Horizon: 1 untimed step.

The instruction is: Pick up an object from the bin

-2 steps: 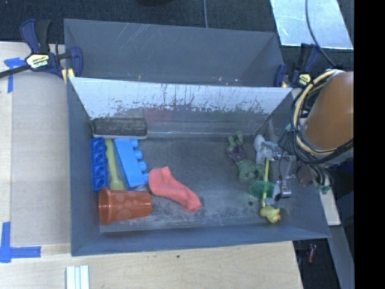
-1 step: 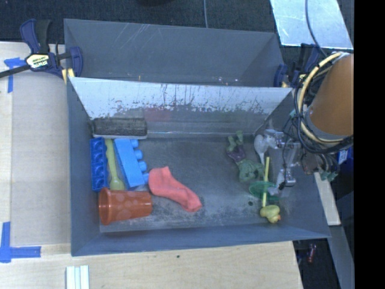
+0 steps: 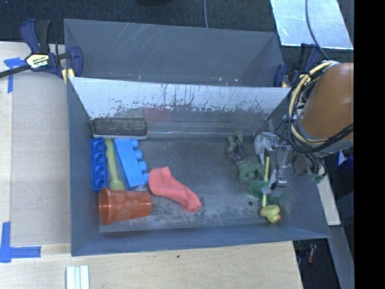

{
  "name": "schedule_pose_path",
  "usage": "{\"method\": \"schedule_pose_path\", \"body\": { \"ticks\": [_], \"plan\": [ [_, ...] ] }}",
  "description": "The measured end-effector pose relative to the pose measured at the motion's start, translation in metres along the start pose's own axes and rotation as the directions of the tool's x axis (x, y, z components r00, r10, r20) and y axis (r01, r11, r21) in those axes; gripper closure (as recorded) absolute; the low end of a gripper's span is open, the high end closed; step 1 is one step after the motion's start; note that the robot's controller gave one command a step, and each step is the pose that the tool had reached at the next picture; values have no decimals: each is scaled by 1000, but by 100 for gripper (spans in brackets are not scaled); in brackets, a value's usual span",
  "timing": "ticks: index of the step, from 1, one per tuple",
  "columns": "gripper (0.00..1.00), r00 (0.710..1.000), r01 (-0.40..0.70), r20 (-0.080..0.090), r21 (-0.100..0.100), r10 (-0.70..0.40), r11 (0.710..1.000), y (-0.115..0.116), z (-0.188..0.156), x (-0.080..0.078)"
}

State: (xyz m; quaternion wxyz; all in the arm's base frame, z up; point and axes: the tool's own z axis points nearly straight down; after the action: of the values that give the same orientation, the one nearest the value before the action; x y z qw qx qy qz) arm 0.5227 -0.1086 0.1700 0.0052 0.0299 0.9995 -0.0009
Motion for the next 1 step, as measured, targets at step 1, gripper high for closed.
{"method": "schedule_pose_path", "body": {
  "ticks": [1],
  "plan": [
    [0,986,-165,2,-1,165,986,-27,38,1]
  ]
}}
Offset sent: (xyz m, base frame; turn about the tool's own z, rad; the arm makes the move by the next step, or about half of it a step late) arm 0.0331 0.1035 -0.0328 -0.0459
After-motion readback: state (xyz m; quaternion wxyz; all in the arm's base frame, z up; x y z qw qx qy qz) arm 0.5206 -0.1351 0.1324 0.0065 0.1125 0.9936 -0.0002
